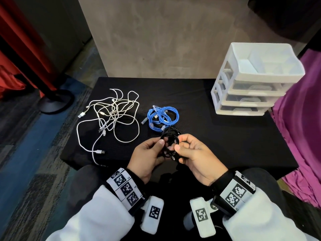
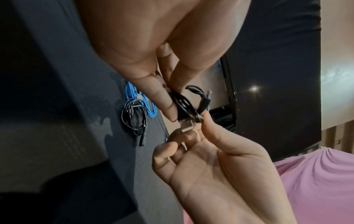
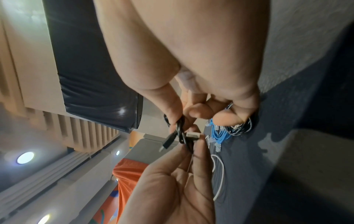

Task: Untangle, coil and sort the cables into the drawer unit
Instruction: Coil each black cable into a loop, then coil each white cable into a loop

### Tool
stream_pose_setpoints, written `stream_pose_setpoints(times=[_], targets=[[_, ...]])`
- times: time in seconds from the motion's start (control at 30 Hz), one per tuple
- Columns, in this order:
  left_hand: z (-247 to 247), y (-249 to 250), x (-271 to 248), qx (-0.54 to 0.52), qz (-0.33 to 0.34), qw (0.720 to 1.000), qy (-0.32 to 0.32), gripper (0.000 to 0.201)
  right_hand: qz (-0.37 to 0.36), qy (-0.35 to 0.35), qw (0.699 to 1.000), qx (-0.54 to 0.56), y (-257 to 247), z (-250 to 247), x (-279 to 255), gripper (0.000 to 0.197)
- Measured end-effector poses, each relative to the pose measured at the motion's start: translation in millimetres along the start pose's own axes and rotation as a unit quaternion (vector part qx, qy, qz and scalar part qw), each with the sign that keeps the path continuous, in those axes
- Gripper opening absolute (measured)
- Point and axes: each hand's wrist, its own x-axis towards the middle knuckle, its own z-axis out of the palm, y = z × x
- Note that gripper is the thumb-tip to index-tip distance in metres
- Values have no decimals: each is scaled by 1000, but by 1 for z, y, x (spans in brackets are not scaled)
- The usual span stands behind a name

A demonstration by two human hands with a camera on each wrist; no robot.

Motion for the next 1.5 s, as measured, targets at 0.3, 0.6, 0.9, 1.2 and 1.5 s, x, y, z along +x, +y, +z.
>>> stream_pose_setpoints(times=[0.3,0.6,0.9,1.2,1.5], targets=[[-12,4,12,18,10,1000,22,18,-43,21,991,-127,11,-11,7,27],[-48,16,58,150,24,980,124,15,-44,123,952,-278,21,-38,40,10],[-52,13,79,338,60,929,139,6,-88,102,891,-434,21,-30,62,14],[-119,50,33,482,220,800,281,8,-192,68,854,-478,23,-4,55,7],[-202,69,35,367,75,837,398,34,-184,-31,856,-482,31,48,68,6]])
